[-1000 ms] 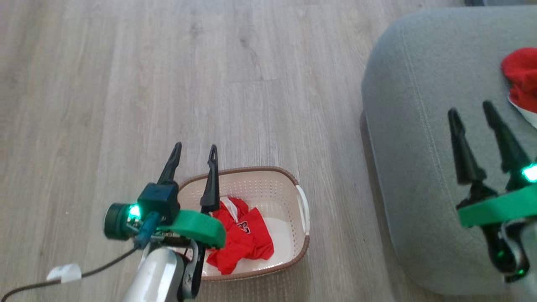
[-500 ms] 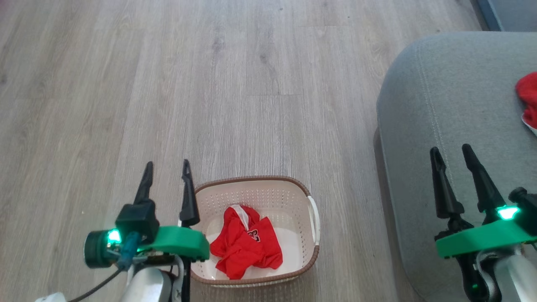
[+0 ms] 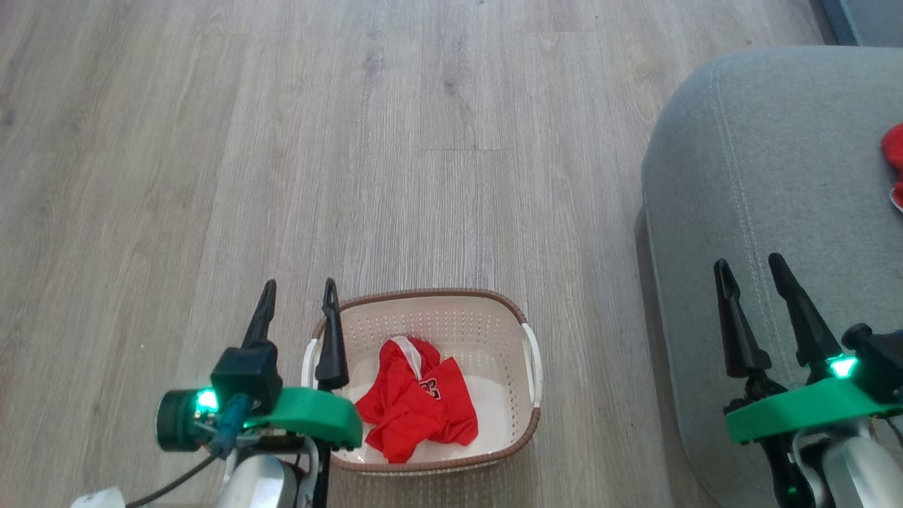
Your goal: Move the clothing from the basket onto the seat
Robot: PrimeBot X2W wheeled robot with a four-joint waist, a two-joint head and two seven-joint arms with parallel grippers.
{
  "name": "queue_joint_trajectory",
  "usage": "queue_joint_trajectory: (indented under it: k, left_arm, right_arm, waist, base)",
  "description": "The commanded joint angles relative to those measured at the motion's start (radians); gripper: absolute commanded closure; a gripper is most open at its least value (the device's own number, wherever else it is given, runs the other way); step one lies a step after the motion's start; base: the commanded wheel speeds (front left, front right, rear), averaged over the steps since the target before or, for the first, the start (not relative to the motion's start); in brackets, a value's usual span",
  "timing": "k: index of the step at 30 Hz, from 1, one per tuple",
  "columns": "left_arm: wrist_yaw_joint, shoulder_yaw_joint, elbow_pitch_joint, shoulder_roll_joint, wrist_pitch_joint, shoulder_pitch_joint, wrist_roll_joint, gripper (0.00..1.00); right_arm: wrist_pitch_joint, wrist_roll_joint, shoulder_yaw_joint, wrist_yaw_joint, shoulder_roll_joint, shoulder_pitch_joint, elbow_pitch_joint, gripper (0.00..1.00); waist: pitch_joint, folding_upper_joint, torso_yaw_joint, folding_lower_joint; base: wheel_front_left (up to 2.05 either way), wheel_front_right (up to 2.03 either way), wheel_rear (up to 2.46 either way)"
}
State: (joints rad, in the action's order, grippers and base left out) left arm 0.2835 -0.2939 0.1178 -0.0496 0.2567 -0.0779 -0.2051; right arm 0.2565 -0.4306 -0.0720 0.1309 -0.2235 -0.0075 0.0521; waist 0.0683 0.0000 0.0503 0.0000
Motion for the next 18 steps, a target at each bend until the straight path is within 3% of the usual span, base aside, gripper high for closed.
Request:
queue_joint_trajectory:
  k: [1,18]
  left_arm:
    - [-0.003,0.026,-0.028,-0.001,0.005,-0.024,0.004,0.0]
    - [-0.011,-0.006,-0.005,-0.001,0.005,-0.014,-0.005,0.0]
  right_arm:
    - [0.005,0.005,-0.016,0.0,-0.004,-0.022,-0.026,0.0]
    - [0.005,0.001,0.0,0.0,0.005,-0.016,-0.013,0.0]
  waist:
    - [-0.001,0.0,-0.001,0.0]
    - [-0.025,0.0,-0.01,0.0]
  base:
    - [0.0,0.0,0.0]
    - [0.0,0.0,0.0]
